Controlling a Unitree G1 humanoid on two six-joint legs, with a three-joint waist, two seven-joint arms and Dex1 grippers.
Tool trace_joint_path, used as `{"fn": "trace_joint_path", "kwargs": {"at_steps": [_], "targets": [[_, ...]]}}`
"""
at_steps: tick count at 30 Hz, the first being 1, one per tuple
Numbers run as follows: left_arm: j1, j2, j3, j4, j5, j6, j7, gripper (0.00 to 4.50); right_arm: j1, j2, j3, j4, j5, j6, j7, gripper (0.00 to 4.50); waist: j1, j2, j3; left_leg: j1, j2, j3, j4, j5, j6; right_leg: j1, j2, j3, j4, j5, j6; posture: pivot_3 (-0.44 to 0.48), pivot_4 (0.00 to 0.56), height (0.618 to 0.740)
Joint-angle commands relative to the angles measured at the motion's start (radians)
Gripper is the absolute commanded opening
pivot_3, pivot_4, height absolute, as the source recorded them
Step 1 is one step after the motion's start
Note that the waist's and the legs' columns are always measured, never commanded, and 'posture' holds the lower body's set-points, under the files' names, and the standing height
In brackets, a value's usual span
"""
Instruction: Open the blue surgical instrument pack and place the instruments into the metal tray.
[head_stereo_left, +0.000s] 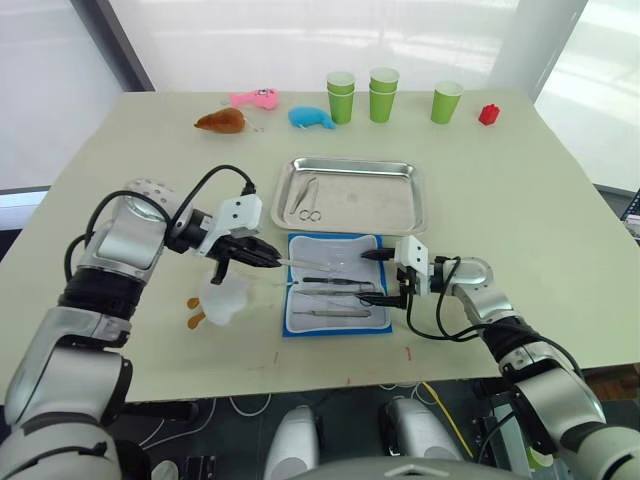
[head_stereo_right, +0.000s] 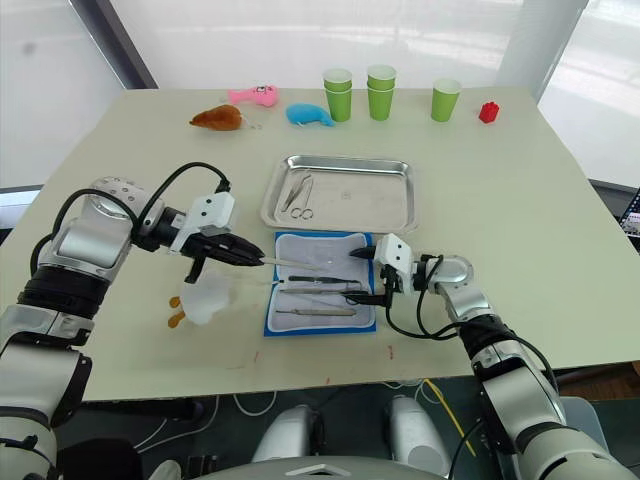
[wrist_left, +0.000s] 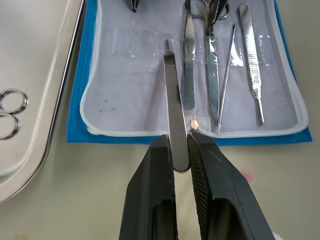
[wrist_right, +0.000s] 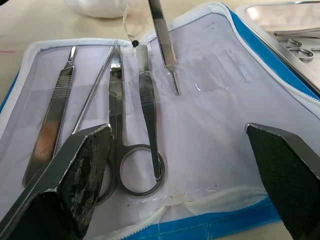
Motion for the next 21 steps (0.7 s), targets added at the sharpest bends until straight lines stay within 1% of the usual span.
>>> {"fn": "trace_joint_path", "kwargs": {"at_steps": [1,21], "targets": [[0.003,0.037,0.002,-0.051,-0.049,0.010,-0.051,0.02,0.060,-0.027,0.056,0.134,-0.116,0.049,-0.029,4.50,0.000,0.000,0.000,0.000,0.000,0.000,0.000,0.000,0.000,0.000,0.000,0.000,0.000,0.000,0.000,0.000,0.150,0.740],[0.008,0.156,0.006,0.010,-0.117,-0.038,-0.051,0.02,0.063,-0.022,0.060,0.135,-0.117,0.047,-0.028,4.50,0.001,0.002,0.001,0.000,0.000,0.000,0.000,0.000,0.000,0.000,0.000,0.000,0.000,0.000,0.000,0.000,0.150,0.740]]}}
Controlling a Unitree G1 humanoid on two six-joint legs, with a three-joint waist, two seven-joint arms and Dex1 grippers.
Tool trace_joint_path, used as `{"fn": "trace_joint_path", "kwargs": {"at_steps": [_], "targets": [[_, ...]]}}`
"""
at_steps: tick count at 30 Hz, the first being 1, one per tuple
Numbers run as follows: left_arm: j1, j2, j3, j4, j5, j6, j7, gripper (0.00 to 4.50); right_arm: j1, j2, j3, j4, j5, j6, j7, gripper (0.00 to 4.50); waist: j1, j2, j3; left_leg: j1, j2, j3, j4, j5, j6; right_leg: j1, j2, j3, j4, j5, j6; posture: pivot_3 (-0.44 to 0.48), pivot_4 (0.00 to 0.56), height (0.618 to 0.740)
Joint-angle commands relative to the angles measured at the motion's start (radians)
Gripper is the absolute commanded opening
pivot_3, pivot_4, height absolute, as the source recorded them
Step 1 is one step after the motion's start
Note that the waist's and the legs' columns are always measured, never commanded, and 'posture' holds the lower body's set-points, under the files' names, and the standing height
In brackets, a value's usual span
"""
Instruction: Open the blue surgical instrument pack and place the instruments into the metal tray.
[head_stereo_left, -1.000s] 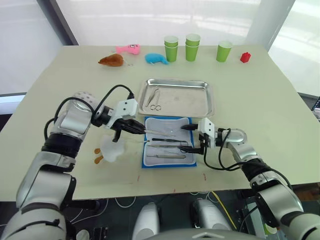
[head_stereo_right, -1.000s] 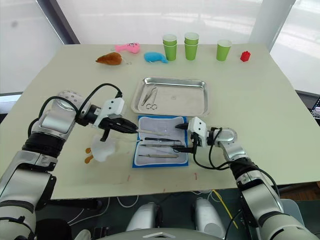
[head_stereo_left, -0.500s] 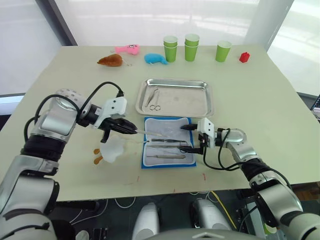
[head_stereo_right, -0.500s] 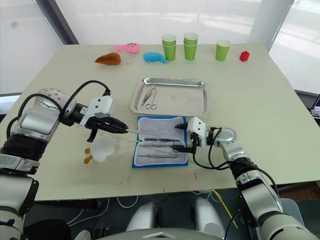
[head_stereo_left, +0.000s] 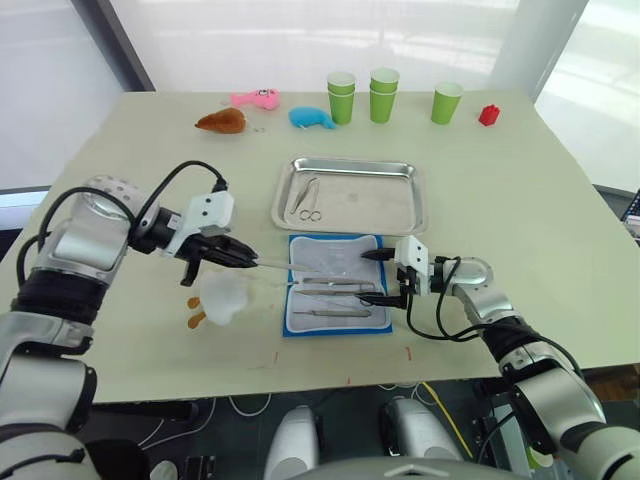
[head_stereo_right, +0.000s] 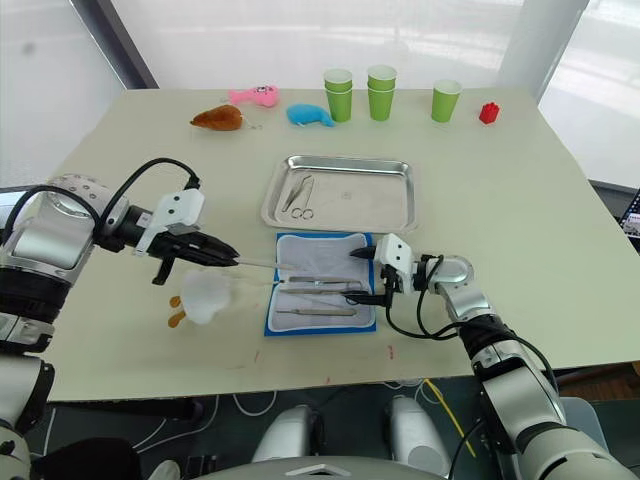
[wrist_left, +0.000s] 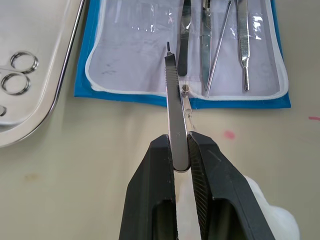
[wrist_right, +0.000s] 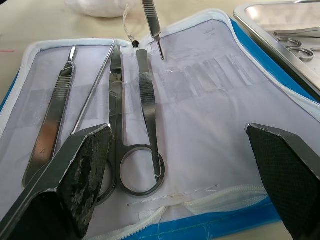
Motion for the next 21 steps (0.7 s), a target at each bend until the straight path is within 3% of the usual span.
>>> {"fn": "trace_joint_path", "kwargs": {"at_steps": [1,6,13,21], "targets": [[-0.009,0.034,0.018,-0.002,-0.041,-0.013,-0.047,0.02,0.062,-0.022,0.061,0.133,-0.117,0.047,-0.028,4.50,0.000,0.000,0.000,0.000,0.000,0.000,0.000,0.000,0.000,0.000,0.000,0.000,0.000,0.000,0.000,0.000,0.150,0.740],[-0.050,-0.015,0.093,0.038,-0.087,0.049,-0.038,0.02,0.061,-0.019,0.062,0.134,-0.119,0.046,-0.030,4.50,0.001,0.000,0.000,0.000,0.000,0.000,0.000,0.000,0.000,0.000,0.000,0.000,0.000,0.000,0.000,0.000,0.150,0.740],[-0.087,-0.221,0.243,0.018,-0.115,0.198,0.306,0.02,0.055,-0.025,0.061,0.140,-0.121,0.041,-0.027,4.50,0.000,-0.003,-0.002,0.001,0.000,0.000,0.002,0.000,0.000,0.001,0.000,0.000,0.001,0.001,0.002,0.000,0.150,0.740],[-0.118,-0.482,0.314,-0.078,-0.071,0.372,0.776,0.02,0.044,-0.030,0.061,0.148,-0.122,0.037,-0.022,4.50,0.000,-0.003,-0.002,0.001,0.000,-0.002,0.004,0.000,0.000,0.003,0.000,-0.001,0.001,0.003,0.003,0.000,0.150,0.740]]}}
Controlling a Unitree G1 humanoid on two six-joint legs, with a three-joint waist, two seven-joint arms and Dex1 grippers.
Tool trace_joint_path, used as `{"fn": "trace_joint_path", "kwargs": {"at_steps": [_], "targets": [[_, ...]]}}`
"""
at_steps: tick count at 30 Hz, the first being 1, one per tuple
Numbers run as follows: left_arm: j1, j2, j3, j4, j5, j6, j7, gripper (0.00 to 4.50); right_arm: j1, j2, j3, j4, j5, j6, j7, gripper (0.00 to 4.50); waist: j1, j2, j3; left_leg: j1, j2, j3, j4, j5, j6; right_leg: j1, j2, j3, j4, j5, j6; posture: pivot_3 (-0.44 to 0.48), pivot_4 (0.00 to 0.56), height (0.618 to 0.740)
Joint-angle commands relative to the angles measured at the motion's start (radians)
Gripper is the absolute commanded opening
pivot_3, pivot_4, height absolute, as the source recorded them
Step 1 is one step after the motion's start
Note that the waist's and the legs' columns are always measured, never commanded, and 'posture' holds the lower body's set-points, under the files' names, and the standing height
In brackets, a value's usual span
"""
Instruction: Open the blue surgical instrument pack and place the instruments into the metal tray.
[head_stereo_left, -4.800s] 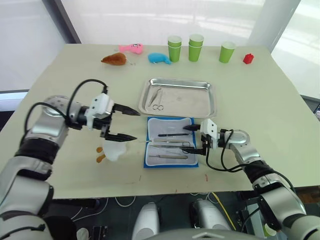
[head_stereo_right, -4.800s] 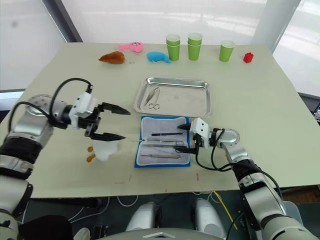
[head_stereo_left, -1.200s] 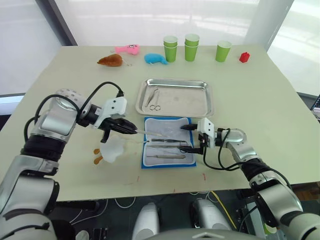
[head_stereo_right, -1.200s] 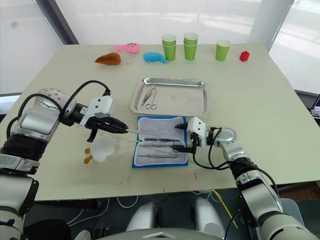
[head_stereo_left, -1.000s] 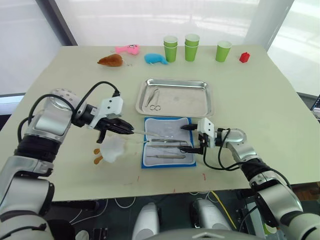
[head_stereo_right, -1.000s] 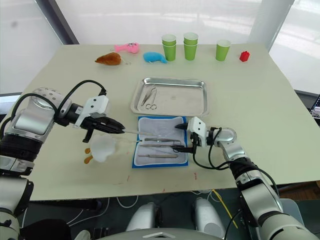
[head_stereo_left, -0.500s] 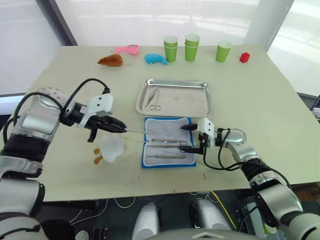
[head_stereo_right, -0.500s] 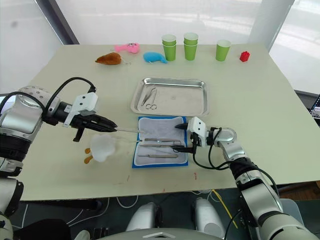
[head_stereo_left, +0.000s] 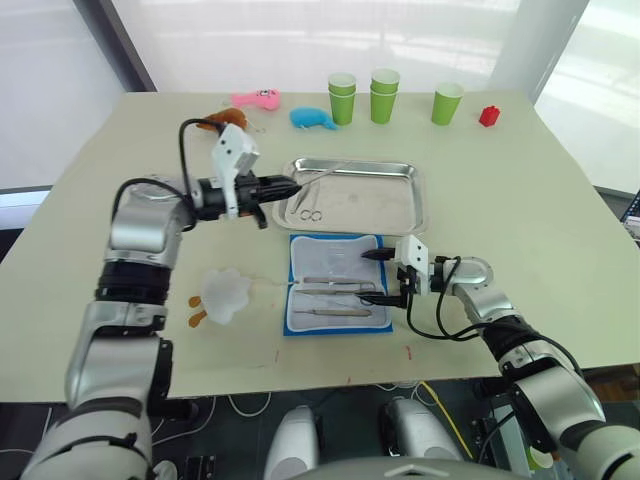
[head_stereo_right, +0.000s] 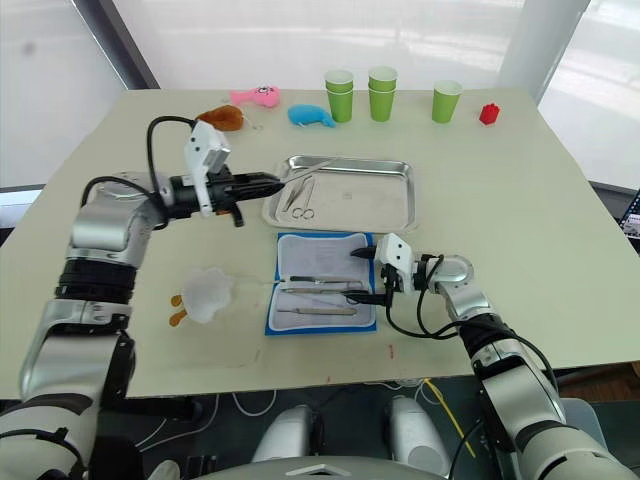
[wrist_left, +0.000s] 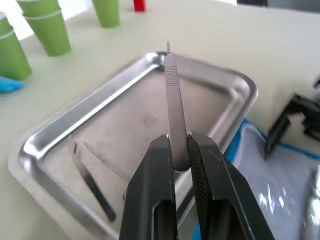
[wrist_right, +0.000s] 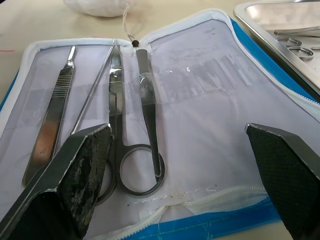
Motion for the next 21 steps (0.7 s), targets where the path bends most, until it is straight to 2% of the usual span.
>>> {"fn": "trace_joint_path", "kwargs": {"at_steps": [1,10,18,21], "targets": [[-0.027,-0.094,0.043,-0.068,0.039,0.073,0.242,0.02,0.053,-0.032,0.062,0.127,-0.123,0.044,-0.022,4.50,0.000,0.001,0.000,0.000,0.000,0.000,0.000,0.000,0.000,0.000,0.000,0.000,0.000,0.001,-0.001,0.000,0.150,0.740],[-0.001,-0.311,0.052,-0.102,0.154,0.194,0.657,0.02,0.064,-0.041,0.062,0.115,-0.121,0.046,-0.017,4.50,0.001,0.001,0.000,0.002,-0.001,-0.002,0.000,0.000,0.000,0.003,0.000,-0.001,-0.001,0.001,-0.001,0.000,0.150,0.740],[0.039,-0.493,0.077,-0.140,0.182,0.263,0.884,0.02,0.070,-0.047,0.059,0.108,-0.120,0.047,-0.018,4.50,0.002,0.002,0.000,0.002,-0.001,-0.002,0.000,0.000,0.000,0.004,-0.001,-0.001,-0.001,0.002,0.000,0.000,0.150,0.740],[0.047,-0.530,0.076,-0.131,0.191,0.277,0.931,0.02,0.073,-0.046,0.059,0.105,-0.120,0.047,-0.019,4.50,0.004,0.002,0.000,0.002,-0.001,-0.002,0.000,0.000,-0.001,0.004,-0.001,-0.001,-0.002,0.002,0.001,0.000,0.150,0.740]]}}
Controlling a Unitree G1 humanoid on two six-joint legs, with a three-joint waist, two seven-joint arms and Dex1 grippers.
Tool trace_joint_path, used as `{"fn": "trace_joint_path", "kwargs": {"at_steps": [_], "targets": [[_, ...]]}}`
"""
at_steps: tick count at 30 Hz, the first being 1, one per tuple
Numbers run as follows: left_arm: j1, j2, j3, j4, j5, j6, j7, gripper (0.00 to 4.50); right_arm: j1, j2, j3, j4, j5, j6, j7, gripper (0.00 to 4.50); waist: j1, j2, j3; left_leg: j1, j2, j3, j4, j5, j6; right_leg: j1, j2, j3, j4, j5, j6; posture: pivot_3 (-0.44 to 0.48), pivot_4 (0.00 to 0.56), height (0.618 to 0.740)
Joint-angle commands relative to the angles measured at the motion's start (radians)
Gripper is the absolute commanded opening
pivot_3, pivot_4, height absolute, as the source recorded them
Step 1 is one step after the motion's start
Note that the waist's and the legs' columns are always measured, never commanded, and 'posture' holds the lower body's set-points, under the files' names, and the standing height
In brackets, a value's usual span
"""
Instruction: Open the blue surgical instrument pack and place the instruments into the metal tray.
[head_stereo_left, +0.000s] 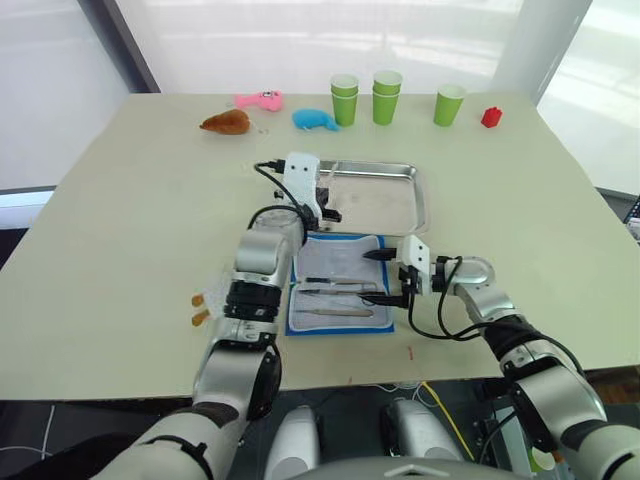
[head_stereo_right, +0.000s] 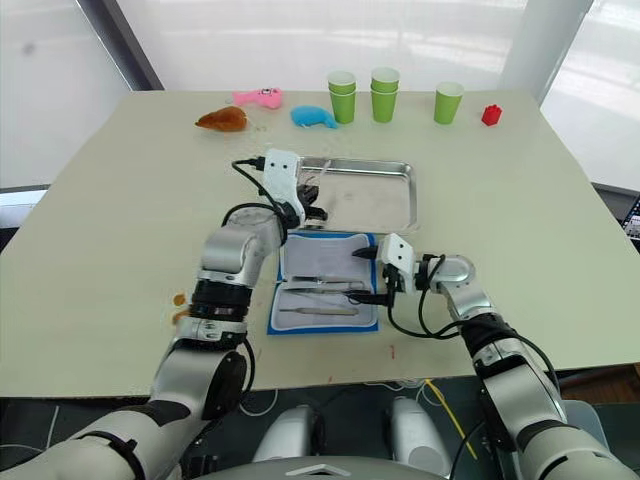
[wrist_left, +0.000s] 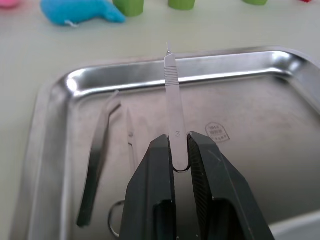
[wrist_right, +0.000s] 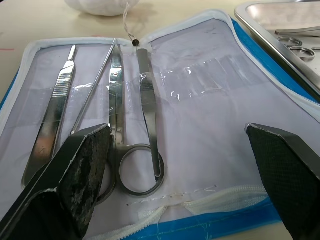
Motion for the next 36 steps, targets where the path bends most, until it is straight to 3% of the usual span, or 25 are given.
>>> {"fn": "trace_joint_path", "kwargs": {"at_steps": [1,10,24,25,27,30,36], "targets": [[-0.004,-0.028,0.010,-0.036,0.016,0.009,0.057,0.02,0.076,-0.038,0.060,0.098,-0.118,0.048,-0.023,4.50,0.000,0.000,0.000,0.000,0.000,0.000,0.000,0.000,0.000,0.000,0.000,0.000,0.000,0.000,0.000,0.000,0.150,0.740],[-0.049,-0.070,0.030,0.106,0.026,-0.008,0.121,0.02,0.078,-0.033,0.063,0.095,-0.120,0.051,-0.030,4.50,0.003,0.001,0.000,0.000,0.000,0.000,0.000,0.000,0.000,0.000,0.000,0.000,0.000,-0.002,0.003,0.000,0.150,0.740],[-0.057,-0.071,0.048,0.138,-0.001,0.026,0.094,0.02,0.086,-0.029,0.062,0.083,-0.117,0.055,-0.036,4.50,0.003,0.001,0.000,0.000,0.000,0.000,0.000,0.000,0.000,0.000,0.000,0.000,-0.001,-0.002,0.003,0.000,0.150,0.740],[-0.057,-0.071,0.050,0.138,0.001,0.027,0.095,0.75,0.086,-0.029,0.062,0.083,-0.117,0.055,-0.036,4.50,0.003,0.001,0.000,0.000,0.000,0.000,0.000,0.000,0.000,0.000,0.000,0.000,-0.001,-0.002,0.003,0.000,0.150,0.740],[-0.057,-0.070,0.052,0.139,0.003,0.030,0.094,1.33,0.086,-0.030,0.061,0.083,-0.117,0.055,-0.036,4.50,0.003,0.001,0.000,0.000,0.000,0.000,0.000,0.000,0.000,0.000,0.000,-0.001,-0.001,-0.002,0.003,0.000,0.150,0.740],[-0.056,-0.070,0.052,0.136,0.008,0.036,0.100,2.81,0.089,-0.030,0.061,0.082,-0.117,0.055,-0.037,4.50,0.003,0.001,0.000,0.000,0.000,0.000,0.000,0.000,0.000,0.000,0.000,-0.001,-0.001,-0.002,0.003,0.000,0.150,0.740],[-0.051,-0.071,0.054,0.125,0.011,0.040,0.108,2.81,0.094,-0.029,0.060,0.076,-0.115,0.058,-0.040,4.50,0.002,0.001,0.000,0.000,0.000,0.000,0.000,0.000,0.000,0.000,0.000,-0.001,-0.001,-0.002,0.003,0.000,0.150,0.740]]}}
